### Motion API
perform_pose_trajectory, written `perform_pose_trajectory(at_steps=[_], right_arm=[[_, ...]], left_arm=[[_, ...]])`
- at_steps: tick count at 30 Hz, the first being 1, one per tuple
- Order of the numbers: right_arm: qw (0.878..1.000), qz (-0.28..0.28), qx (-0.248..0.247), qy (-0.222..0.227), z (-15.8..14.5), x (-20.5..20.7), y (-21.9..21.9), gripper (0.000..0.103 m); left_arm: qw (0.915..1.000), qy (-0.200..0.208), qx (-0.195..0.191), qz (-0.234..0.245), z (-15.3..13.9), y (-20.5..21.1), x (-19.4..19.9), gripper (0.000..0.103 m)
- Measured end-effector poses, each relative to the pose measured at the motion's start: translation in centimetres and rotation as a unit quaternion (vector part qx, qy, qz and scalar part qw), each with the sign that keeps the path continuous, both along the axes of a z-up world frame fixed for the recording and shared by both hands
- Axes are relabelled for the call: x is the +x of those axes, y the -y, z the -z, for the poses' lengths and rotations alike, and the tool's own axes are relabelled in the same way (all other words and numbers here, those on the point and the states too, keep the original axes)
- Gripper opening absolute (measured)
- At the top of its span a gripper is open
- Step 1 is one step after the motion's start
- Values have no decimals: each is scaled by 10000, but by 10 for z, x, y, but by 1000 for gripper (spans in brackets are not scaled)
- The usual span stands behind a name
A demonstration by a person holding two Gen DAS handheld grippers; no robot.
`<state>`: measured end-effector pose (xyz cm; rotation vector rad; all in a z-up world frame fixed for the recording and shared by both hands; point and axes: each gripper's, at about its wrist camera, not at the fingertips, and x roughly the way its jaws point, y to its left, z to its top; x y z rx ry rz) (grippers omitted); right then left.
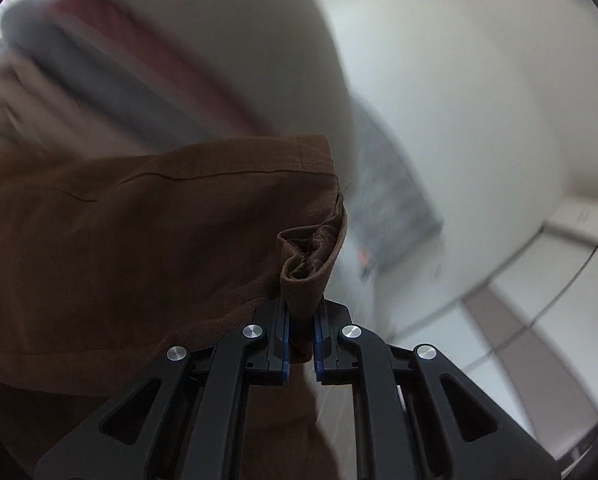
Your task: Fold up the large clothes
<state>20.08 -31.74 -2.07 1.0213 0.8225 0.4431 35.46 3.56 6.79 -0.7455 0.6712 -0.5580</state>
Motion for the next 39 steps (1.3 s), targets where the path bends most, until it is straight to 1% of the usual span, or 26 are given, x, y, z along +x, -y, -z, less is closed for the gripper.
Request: perform_pose_trajectory(at_steps=[2, 4, 5, 6, 7, 8, 10, 11, 12, 13, 14, 15, 16, 17, 19, 21, 23, 25, 27, 28, 29, 30, 33, 34, 37, 39], right_arm=[[9997, 108, 199, -83, 4, 0, 11, 96], [9992, 100, 363, -154, 8, 2, 16, 96], [9990, 86, 397, -175, 8, 4, 19, 96], [9989, 56, 435, -180, 8, 5, 19, 96], [9988, 27, 466, -174, 7, 6, 18, 96], [9987, 13, 484, -166, 6, 6, 18, 96], [9986, -4, 521, -117, 3, 5, 20, 96], [9986, 3, 522, -97, 1, 6, 20, 96], [9986, 17, 523, -76, 0, 6, 21, 96], [9986, 30, 528, -66, 2, 4, 22, 96], [9985, 57, 543, -68, 3, 4, 23, 96], [9983, 85, 564, -80, 4, 3, 24, 96], [9982, 109, 588, -91, 6, 2, 25, 96], [9981, 122, 596, -100, 7, 2, 26, 96], [9979, 161, 609, -130, 9, 2, 26, 96], [9978, 169, 627, -155, 10, 2, 26, 96], [9979, 161, 602, -171, 12, 1, 24, 96], [9980, 140, 585, -187, 13, 3, 23, 96], [9982, 111, 560, -205, 14, 3, 21, 96], [9982, 93, 551, -219, 16, 4, 21, 96], [9983, 86, 529, -228, 16, 4, 20, 96], [9985, 86, 480, -249, 17, 6, 19, 96], [9984, 44, 412, -379, 25, 9, 17, 96], [9982, 47, 400, -437, 28, 10, 17, 96], [9983, 28, 322, -481, 32, 12, 14, 96], [9987, -8, 215, -467, 32, 12, 10, 96]], left_arm=[[9983, -355, 322, 333, 37, 50, 9, 7], [9919, -727, 882, 549, 77, 93, 14, 8], [9863, -980, 1157, 648, 98, 109, 17, 8], [9784, -1289, 1432, 750, 120, 122, 18, 9], [9722, -1469, 1654, 761, 133, 129, 17, 11], [9706, -1412, 1794, 764, 138, 132, 13, 13], [9664, -1226, 2113, 804, 132, 135, 6, 15], [9599, -1203, 2386, 842, 126, 138, 6, 20], [9542, -1145, 2621, 875, 119, 141, 4, 22], [9511, -1064, 2760, 895, 113, 144, 3, 31], [9446, -882, 3035, 883, 102, 144, 1, 45], [9381, -633, 3301, 830, 89, 144, -4, 52], [9358, -490, 3392, 829, 83, 143, -5, 58], [9342, -344, 3444, 864, 73, 143, -9, 59], [9358, -260, 3409, 865, 61, 134, -10, 62], [9432, -210, 3223, 784, 50, 127, -11, 68], [9504, -339, 2983, 812, 58, 123, -6, 70], [9534, -563, 2821, 905, 72, 128, -6, 70], [9511, -1117, 2650, 1123, 104, 134, 7, 70], [9486, -1307, 2653, 1129, 118, 135, 9, 70], [9471, -1357, 2689, 1109, 129, 136, 10, 71], [9480, -1208, 2736, 1089, 130, 137, 7, 71], [9461, -1030, 2885, 1049, 118, 139, -4, 71], [9436, -971, 3011, 980, 114, 139, -7, 71], [9228, -451, 3757, 729, 85, 138, -35, 71], [8975, -103, 4378, 520, 65, 136, -62, 71]])
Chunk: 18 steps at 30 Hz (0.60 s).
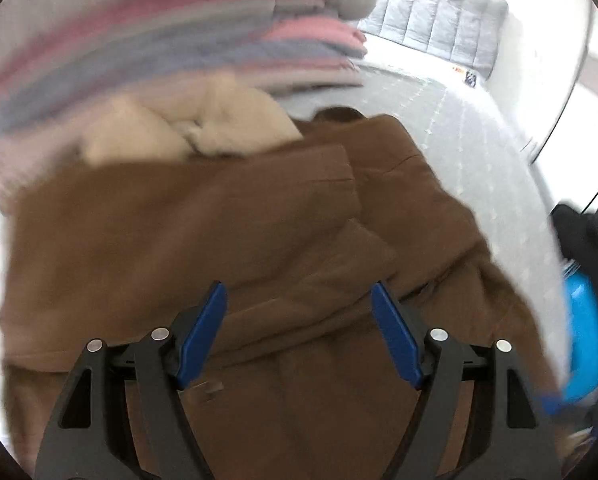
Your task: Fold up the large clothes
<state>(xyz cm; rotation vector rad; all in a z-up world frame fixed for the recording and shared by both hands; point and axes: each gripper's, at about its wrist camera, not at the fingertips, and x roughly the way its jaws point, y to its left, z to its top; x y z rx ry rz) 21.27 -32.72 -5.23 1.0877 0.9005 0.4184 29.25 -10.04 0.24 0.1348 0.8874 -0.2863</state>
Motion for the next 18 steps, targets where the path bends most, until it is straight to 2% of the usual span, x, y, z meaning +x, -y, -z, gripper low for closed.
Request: perform_pose_trajectory(at_steps=[3, 5, 11, 14, 17, 18], right_arm=[[9995, -169, -265, 35, -1, 1, -10, 96], [9984, -329, -443, 75, -3, 2, -20, 96], [9917, -690, -965, 500, -19, -9, -45, 96], [9882, -895, -1064, 637, -29, -23, -48, 96], [9854, -880, -1180, 852, -44, -43, -29, 96], [9844, -851, -1259, 891, -49, -54, -14, 96]], left_arm=[[9949, 571, 830, -12, -23, -7, -42, 71], [9892, 824, 1212, 23, -35, -15, -67, 73], [9705, 1405, 1961, -52, -69, -52, -148, 77], [9691, 1389, 2037, -55, -79, -75, -183, 77], [9817, 982, 1628, -56, -82, -119, -208, 77], [9875, 777, 1366, -128, -81, -140, -215, 77]])
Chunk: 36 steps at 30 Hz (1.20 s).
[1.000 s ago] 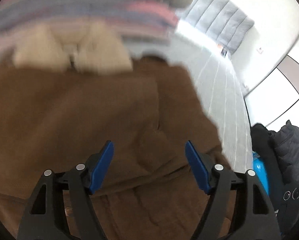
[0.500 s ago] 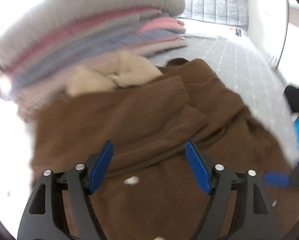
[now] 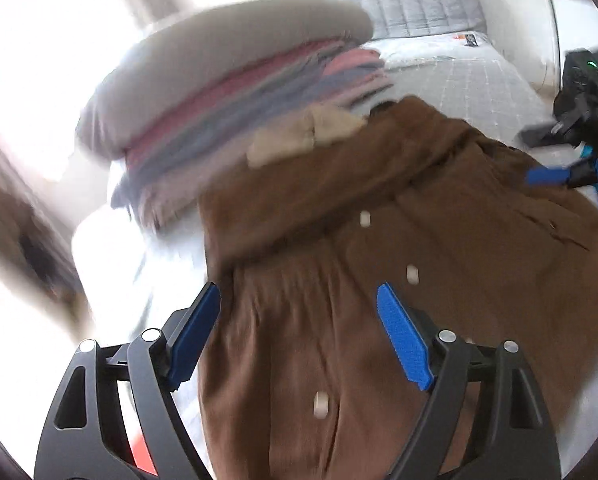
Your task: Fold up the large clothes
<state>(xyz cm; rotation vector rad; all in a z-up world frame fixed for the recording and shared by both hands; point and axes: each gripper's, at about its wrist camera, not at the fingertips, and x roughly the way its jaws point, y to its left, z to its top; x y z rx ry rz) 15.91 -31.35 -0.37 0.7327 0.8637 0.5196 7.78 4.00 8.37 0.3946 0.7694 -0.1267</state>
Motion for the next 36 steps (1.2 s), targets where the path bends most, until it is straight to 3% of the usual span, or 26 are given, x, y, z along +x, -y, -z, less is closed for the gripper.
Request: perform_pose_trajectory(at_steps=[1, 2, 4, 6, 9, 10, 16, 22, 26, 29, 33, 36], right_arm=[[9999, 56, -100, 14, -2, -11, 19, 96], [9997, 132, -220, 3, -3, -20, 36, 96], [9983, 369, -411, -162, 2, -37, 74, 96], [9967, 597, -345, -437, 12, -51, 109, 96], [9935, 734, -400, -778, 31, -70, 141, 96], [9927, 702, -414, -891, 38, -74, 146, 96], [9894, 441, -284, -1351, 78, -95, 156, 96], [9893, 126, 326, -1416, 100, -106, 148, 96], [9886, 26, 537, -1407, 104, -112, 144, 96], [9879, -7, 676, -1392, 107, -117, 144, 96], [9870, -55, 761, -1415, 108, -121, 145, 96], [9859, -102, 853, -1439, 110, -122, 146, 96]], left_arm=[[9996, -147, -241, -70, 2, -16, -4, 77], [9962, -443, -729, -192, 5, -46, -12, 77], [9828, -885, -1561, -442, 17, -92, -23, 77], [9546, -1330, -2539, -805, 36, -145, -37, 77], [9107, -1720, -3546, -1235, 63, -194, -59, 77], [8961, -1796, -3827, -1349, 71, -206, -68, 77], [8508, -1930, -4529, -1836, 105, -230, -95, 77], [8258, -2222, -4822, -1901, 132, -222, -100, 79], [8262, -2212, -4840, -1848, 133, -217, -103, 83], [8400, -2202, -4563, -1944, 133, -217, -101, 83], [8303, -2249, -4578, -2244, 143, -233, -105, 83], [8140, -2481, -4792, -2152, 156, -232, -106, 83]])
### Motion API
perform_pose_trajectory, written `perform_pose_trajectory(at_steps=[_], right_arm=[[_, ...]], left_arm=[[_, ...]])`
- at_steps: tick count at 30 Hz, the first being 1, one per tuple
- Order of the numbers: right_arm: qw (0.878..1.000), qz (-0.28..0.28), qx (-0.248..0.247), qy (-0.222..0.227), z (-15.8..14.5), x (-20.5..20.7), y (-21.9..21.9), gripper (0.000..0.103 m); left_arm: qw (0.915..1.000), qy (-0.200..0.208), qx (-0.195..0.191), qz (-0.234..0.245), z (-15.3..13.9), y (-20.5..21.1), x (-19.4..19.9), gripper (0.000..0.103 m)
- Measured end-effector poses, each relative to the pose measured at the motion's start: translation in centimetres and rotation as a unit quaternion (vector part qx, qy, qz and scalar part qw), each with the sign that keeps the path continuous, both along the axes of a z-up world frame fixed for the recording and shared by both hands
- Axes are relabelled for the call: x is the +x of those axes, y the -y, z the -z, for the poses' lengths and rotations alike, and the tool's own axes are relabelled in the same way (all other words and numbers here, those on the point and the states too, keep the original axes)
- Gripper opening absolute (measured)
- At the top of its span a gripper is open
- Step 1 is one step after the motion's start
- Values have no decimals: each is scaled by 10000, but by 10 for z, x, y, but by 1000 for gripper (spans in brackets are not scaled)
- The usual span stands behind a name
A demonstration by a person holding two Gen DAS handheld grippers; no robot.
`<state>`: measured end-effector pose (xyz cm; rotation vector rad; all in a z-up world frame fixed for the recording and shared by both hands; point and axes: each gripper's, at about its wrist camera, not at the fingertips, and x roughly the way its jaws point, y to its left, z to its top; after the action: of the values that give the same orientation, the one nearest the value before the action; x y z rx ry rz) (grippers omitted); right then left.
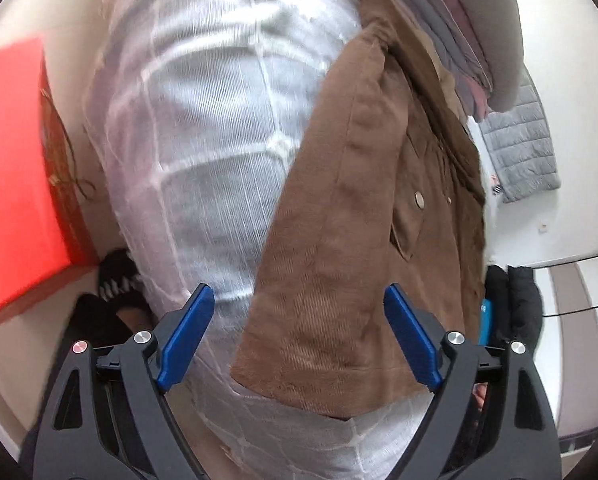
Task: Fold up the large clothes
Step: 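Grasp the coat hem with the left gripper while the right gripper grasps the hem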
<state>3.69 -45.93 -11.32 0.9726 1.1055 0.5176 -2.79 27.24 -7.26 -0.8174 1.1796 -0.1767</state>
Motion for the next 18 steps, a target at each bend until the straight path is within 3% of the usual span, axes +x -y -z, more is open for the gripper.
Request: perform_pose_trajectory(at_steps=[8, 9, 10, 11, 12, 14, 15, 18], right_arm=[[9997, -38, 234, 81, 1, -5, 4, 95], [9996, -37, 187, 183, -2, -6, 3, 94], [9997, -49, 141, 201, -2, -7, 3, 90], [9998, -53, 23, 173, -2, -7, 2, 74], [9999, -65, -45, 121, -1, -8, 1, 51], [9999, -41, -110, 78, 2, -10, 3, 28], [9999, -40, -122, 97, 2, -11, 3, 22], [9997, 30, -65, 230, 0, -16, 4, 19]], left_arm=[[9983, 177, -537, 146, -3, 8, -4, 83], [9985, 199, -461, 195, -5, 10, -5, 81], [9988, 193, -374, 236, -5, 11, -5, 69], [9994, 112, -167, 297, -5, 14, -4, 54], [9995, 49, -15, 301, -4, 14, -5, 48], [9996, 84, -76, 277, -2, 11, -6, 31], [9995, 117, -125, 252, -3, 10, -6, 28], [9990, 243, 114, 364, -11, 17, -5, 20]])
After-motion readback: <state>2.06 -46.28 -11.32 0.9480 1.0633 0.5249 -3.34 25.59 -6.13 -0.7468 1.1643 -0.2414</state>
